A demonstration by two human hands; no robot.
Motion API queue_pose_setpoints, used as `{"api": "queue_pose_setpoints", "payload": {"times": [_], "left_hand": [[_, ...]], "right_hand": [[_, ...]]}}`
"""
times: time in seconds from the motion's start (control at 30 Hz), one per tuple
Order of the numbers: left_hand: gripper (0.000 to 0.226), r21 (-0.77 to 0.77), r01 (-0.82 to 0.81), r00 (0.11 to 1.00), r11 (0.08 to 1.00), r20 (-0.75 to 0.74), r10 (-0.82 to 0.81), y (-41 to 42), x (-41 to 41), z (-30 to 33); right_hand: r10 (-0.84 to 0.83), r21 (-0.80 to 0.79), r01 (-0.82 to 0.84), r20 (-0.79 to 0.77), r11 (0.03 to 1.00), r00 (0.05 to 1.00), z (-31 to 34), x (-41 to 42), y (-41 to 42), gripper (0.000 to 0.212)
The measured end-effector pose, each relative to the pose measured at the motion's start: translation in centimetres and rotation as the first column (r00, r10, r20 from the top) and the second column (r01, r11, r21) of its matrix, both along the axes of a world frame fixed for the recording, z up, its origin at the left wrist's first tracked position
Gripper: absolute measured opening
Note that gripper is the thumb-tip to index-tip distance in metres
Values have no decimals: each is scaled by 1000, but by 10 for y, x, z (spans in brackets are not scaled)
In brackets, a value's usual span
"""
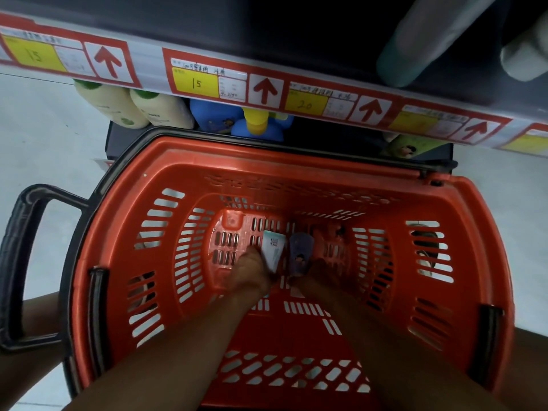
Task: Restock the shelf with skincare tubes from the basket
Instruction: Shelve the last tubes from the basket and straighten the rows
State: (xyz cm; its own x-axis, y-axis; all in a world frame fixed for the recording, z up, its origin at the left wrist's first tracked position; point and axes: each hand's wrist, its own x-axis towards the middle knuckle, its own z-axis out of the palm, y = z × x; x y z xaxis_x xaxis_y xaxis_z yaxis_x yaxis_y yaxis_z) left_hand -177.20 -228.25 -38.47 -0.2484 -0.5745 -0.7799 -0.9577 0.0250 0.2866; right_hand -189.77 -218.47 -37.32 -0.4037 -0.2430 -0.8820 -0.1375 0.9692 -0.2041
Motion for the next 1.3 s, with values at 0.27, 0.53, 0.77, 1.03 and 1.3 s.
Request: {"api": "queue_pose_setpoints", "payload": {"times": [0.27, 0.53, 0.77, 1.03, 1.3], "left_hand": [[62, -45, 48, 999, 998, 0, -48, -15, 0, 24], [71, -94, 43, 998, 995, -37, -46, -27, -7, 83], [71, -198, -6, 985, 980, -173, -29, -23, -6, 154], [58, -328, -33, 938, 944, -337, -84, -15, -10, 241], [56, -471, -59, 850, 880, -486, -204, -1, -26, 329]], "right_hand": [[13, 2, -13, 17, 1000, 1000, 17, -6, -8, 48], [-122, -157, 113, -48, 981, 991, 69, -11, -9, 41], [-116, -346, 23, -249, 938, 962, 133, -13, 7, 39], [-191, -482, -11, -369, 876, 910, 209, -20, 18, 52], [-322, -667, -79, -455, 741, 830, 302, -36, 30, 48]]}}
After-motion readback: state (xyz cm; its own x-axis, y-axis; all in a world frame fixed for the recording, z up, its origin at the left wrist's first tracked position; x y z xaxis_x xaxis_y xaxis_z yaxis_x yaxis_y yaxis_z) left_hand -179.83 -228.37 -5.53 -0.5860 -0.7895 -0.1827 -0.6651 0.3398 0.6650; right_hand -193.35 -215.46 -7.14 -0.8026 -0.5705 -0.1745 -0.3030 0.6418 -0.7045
